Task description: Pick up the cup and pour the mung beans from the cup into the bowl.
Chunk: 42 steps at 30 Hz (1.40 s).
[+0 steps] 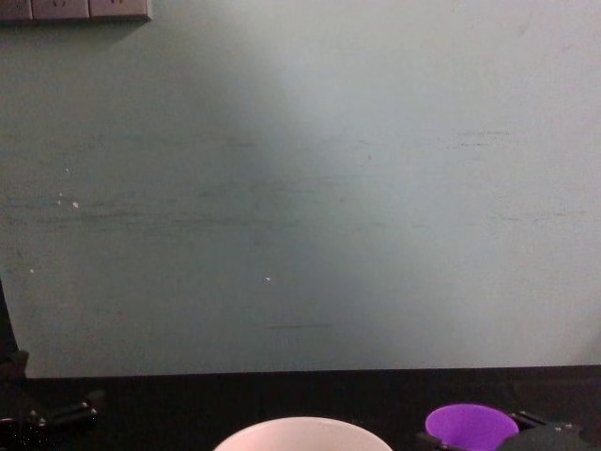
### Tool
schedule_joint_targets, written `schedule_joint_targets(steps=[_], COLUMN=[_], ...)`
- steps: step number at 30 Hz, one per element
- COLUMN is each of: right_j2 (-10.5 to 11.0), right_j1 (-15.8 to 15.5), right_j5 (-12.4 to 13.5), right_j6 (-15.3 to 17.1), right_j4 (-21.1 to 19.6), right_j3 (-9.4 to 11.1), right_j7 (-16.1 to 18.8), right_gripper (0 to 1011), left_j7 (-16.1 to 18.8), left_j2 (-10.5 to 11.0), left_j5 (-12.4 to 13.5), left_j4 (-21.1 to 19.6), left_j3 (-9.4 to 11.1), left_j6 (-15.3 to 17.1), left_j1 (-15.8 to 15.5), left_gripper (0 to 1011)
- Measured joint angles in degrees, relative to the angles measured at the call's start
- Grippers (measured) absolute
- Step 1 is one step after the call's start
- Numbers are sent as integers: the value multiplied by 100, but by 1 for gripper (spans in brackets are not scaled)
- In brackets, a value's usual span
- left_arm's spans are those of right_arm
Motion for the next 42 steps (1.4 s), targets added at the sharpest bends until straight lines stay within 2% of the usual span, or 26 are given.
schedule_joint_targets(steps=[6, 14, 23, 25, 32, 34, 38, 42], right_j2=[52, 139, 321, 409, 580, 611, 607, 561], right_j1=[7, -10, -169, -211, -341, -440, -509, -565], right_j5=[91, 200, 310, 365, 466, 466, 464, 453], right_j6=[-27, -50, -71, -67, -27, 12, 15, -2], right_j4=[7, -97, -730, -901, -1099, -1130, -1064, -816], right_j3=[-49, -112, -31, 51, 357, 522, 631, 671], right_j7=[-47, -145, -355, -450, -776, -1003, -1126, -1180], right_gripper=[1002, 1000, 1000, 1000, 1000, 1000, 1002, 1002], left_j7=[0, 0, 0, 0, 0, 0, 0, 0], left_j2=[0, 0, 0, 0, 0, 0, 0, 0], left_j5=[0, 0, 0, 0, 0, 0, 0, 0], left_j4=[0, 0, 0, 0, 0, 0, 0, 0], left_j3=[0, 0, 0, 0, 0, 0, 0, 0], left_j6=[0, 0, 0, 0, 0, 0, 0, 0], left_j1=[0, 0, 0, 0, 0, -1, 0, 0], left_gripper=[1000, 1000, 1000, 1000, 1000, 1000, 1000, 1000])
